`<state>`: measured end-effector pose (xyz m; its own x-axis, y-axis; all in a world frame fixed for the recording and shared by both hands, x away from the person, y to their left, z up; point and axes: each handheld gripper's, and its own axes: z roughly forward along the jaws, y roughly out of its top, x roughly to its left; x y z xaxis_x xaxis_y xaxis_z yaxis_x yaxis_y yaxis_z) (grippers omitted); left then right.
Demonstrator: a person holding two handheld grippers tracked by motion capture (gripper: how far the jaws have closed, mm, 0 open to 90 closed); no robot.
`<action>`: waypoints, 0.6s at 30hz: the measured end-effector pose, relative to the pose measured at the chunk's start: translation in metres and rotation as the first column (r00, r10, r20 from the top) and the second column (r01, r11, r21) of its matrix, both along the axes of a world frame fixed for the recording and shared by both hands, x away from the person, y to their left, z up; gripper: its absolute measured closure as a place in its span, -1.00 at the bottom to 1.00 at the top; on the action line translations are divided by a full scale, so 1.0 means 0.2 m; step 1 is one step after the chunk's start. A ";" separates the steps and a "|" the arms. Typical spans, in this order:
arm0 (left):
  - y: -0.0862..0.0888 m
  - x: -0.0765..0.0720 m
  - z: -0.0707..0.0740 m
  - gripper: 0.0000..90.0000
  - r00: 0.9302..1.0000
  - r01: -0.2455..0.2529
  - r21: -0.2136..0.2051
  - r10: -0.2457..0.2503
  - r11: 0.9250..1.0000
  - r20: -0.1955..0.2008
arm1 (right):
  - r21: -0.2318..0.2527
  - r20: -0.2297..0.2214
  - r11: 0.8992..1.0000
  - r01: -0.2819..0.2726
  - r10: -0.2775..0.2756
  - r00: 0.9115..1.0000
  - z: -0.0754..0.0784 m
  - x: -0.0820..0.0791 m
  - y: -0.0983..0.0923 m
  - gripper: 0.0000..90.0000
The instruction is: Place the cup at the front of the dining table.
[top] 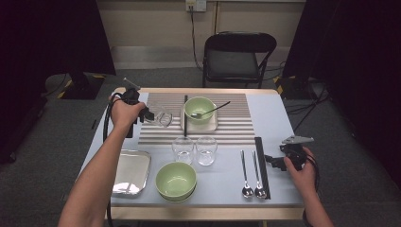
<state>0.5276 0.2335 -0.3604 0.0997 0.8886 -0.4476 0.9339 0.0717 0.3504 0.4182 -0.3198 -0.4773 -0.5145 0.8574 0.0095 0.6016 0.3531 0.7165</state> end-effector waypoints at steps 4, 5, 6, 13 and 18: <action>0.00 0.00 -0.01 0.90 1.000 0.002 -0.005 -0.002 1.000 0.002 | 0.000 0.000 1.000 0.000 0.000 1.000 0.00 0.00 0.00 -0.66; 0.01 0.01 -0.01 0.90 1.000 0.007 -0.004 -0.007 1.000 -0.001 | 0.000 0.000 1.000 0.000 0.000 1.000 0.00 0.00 0.00 -0.66; 0.01 0.01 -0.01 0.90 1.000 0.002 -0.002 -0.002 1.000 -0.003 | 0.000 0.000 1.000 0.000 0.000 1.000 0.00 0.00 0.00 -0.66; 0.01 0.01 -0.01 0.90 1.000 0.000 -0.001 0.000 1.000 -0.003 | -0.002 0.003 1.000 -0.003 0.003 1.000 0.00 0.00 0.00 -0.66; 0.01 0.02 -0.01 0.90 1.000 0.001 0.001 -0.001 1.000 0.000 | 0.000 0.000 1.000 0.000 0.000 1.000 0.00 0.00 0.00 -0.66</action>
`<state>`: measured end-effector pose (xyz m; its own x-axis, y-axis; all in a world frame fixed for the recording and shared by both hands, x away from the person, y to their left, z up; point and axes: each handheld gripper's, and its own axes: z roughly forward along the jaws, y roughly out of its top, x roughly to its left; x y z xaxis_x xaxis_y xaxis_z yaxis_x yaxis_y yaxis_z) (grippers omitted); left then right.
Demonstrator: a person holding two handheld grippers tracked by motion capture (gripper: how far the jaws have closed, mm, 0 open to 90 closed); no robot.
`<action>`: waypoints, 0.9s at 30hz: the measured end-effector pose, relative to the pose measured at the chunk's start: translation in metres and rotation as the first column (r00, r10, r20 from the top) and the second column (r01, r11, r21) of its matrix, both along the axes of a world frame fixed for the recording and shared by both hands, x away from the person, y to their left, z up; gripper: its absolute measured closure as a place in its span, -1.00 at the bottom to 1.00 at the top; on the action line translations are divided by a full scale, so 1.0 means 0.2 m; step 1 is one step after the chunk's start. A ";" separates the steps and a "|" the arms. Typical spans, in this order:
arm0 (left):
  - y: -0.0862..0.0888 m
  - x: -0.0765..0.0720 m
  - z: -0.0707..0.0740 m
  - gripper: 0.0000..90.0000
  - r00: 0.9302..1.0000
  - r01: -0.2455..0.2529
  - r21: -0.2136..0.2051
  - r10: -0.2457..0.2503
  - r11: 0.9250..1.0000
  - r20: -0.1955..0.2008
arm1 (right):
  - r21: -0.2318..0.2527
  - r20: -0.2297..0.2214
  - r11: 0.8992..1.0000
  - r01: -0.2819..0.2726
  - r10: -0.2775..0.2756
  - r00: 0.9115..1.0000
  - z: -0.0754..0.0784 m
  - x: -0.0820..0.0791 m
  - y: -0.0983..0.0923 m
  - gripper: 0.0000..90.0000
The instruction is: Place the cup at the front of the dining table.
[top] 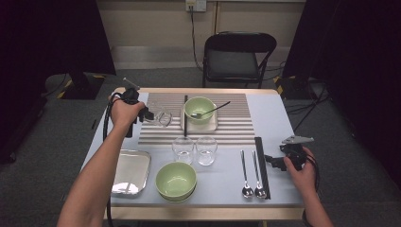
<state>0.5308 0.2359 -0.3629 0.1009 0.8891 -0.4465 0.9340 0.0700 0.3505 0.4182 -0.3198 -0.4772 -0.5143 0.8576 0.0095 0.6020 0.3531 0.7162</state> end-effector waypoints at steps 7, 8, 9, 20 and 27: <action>0.00 0.01 0.00 0.90 1.000 0.002 0.005 -0.002 1.000 0.002 | 0.000 0.000 1.000 -0.001 0.001 1.000 0.00 0.00 0.00 -0.66; 0.00 0.01 0.00 0.90 1.000 -0.005 -0.002 0.005 1.000 0.000 | 0.000 0.000 1.000 0.000 0.000 1.000 0.00 0.00 0.00 -0.66; 0.00 0.02 -0.01 0.90 1.000 0.003 0.004 -0.003 1.000 -0.001 | 0.000 0.001 1.000 -0.001 0.001 1.000 0.00 0.00 0.00 -0.66; 0.00 0.04 -0.02 0.91 1.000 -0.009 0.001 0.009 1.000 -0.003 | 0.000 0.000 1.000 0.000 0.000 1.000 0.00 0.00 0.00 -0.66; 0.00 0.06 -0.03 0.90 1.000 -0.012 0.006 0.012 1.000 0.001 | 0.000 0.000 1.000 0.000 0.000 1.000 0.00 0.00 0.00 -0.66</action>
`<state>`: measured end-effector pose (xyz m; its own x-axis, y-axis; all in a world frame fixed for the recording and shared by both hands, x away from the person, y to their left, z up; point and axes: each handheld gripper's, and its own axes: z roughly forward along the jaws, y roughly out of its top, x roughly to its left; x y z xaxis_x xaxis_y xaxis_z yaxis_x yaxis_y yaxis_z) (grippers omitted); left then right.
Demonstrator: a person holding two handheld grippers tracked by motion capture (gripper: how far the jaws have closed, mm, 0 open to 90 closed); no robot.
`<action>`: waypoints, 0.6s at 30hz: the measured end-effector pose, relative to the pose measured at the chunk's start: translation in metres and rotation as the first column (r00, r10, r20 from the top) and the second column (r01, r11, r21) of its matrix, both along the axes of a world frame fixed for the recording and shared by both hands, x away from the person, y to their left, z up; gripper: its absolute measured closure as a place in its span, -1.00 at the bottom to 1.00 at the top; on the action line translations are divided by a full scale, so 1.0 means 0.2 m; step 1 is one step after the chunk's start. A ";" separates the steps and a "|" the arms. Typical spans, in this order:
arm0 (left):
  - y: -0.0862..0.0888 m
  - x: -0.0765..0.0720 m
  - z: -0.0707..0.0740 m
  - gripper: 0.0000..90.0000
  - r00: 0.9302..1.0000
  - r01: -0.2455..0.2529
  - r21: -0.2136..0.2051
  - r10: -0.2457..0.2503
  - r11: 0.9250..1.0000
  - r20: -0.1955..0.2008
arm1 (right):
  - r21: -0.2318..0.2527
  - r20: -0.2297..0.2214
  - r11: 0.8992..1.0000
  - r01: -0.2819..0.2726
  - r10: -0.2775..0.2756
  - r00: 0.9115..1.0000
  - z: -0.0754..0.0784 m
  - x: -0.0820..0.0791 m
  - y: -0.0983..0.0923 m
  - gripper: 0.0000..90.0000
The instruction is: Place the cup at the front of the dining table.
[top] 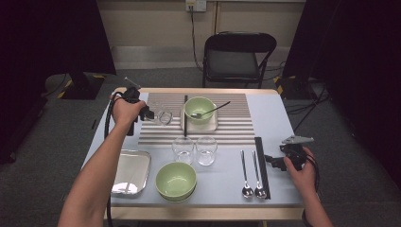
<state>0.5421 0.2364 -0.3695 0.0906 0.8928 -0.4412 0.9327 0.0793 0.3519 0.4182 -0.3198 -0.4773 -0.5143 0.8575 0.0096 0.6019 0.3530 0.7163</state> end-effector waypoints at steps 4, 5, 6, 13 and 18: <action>0.00 0.01 -0.01 0.91 1.000 -0.014 -0.013 0.014 1.000 -0.004 | 0.000 0.000 1.000 0.000 0.000 1.000 0.00 0.00 0.00 -0.66; 0.00 0.01 -0.01 0.90 1.000 -0.001 -0.003 0.001 1.000 -0.007 | 0.000 0.000 1.000 0.000 0.000 1.000 0.00 0.00 0.00 -0.66; 0.00 0.01 -0.01 0.90 1.000 0.003 -0.004 -0.003 1.000 -0.009 | 0.000 0.000 1.000 0.000 0.000 1.000 0.00 0.00 0.00 -0.66; 0.01 0.03 -0.03 0.90 1.000 -0.007 0.006 0.007 1.000 -0.008 | 0.000 0.000 1.000 0.000 0.000 1.000 0.00 0.00 0.00 -0.66; 0.01 0.03 -0.03 0.91 1.000 -0.006 0.002 0.006 1.000 -0.009 | 0.001 0.000 1.000 0.000 0.000 1.000 0.00 0.00 0.00 -0.66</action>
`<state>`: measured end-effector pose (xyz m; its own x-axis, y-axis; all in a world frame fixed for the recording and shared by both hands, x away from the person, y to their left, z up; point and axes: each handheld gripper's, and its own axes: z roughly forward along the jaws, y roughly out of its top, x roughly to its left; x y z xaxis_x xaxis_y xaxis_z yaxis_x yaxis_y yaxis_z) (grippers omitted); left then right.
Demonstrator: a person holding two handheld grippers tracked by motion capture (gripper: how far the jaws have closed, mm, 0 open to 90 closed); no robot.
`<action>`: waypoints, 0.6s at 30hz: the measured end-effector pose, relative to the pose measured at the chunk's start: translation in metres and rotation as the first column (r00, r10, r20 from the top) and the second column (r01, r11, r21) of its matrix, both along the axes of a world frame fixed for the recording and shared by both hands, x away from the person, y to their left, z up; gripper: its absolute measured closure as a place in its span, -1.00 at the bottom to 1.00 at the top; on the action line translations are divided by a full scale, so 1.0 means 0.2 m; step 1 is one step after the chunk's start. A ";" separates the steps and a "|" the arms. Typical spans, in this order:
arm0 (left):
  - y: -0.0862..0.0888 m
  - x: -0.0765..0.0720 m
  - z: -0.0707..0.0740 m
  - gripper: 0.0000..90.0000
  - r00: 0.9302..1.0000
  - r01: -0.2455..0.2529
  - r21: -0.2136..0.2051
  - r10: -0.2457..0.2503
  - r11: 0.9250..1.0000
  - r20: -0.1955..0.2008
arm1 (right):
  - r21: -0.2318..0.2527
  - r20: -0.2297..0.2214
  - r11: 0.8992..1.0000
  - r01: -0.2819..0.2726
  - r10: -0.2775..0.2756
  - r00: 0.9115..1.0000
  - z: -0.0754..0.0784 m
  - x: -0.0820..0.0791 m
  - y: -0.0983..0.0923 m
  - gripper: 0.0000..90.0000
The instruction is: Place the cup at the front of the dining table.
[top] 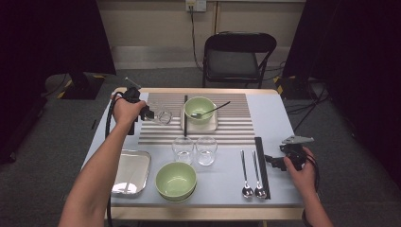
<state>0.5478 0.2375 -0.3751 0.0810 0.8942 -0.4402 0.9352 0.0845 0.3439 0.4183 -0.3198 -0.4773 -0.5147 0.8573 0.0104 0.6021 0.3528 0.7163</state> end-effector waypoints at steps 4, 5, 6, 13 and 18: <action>0.00 0.00 0.00 0.91 1.000 0.009 0.007 -0.009 1.000 0.001 | -0.001 0.001 1.000 0.001 -0.001 1.000 0.00 0.00 0.00 -0.66; 0.00 0.00 0.00 0.90 1.000 0.002 0.002 -0.002 1.000 0.000 | -0.001 0.001 1.000 0.001 -0.001 1.000 0.00 0.00 0.00 -0.66; 0.01 0.01 0.00 0.91 1.000 0.016 0.005 -0.016 1.000 -0.003 | -0.001 0.001 1.000 0.001 -0.001 1.000 0.00 0.00 0.00 -0.66; 0.01 0.02 -0.02 0.91 1.000 0.004 0.003 -0.004 1.000 -0.005 | 0.000 0.000 1.000 0.000 0.000 1.000 0.00 0.00 0.00 -0.66; 0.01 0.02 -0.02 0.91 1.000 0.006 0.003 -0.006 1.000 -0.011 | 0.000 0.000 1.000 -0.001 0.001 1.000 0.00 0.00 0.00 -0.66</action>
<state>0.5526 0.2396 -0.3793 0.0816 0.8950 -0.4386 0.9395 0.0779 0.3337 0.4183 -0.3198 -0.4773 -0.5152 0.8570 0.0104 0.6017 0.3530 0.7164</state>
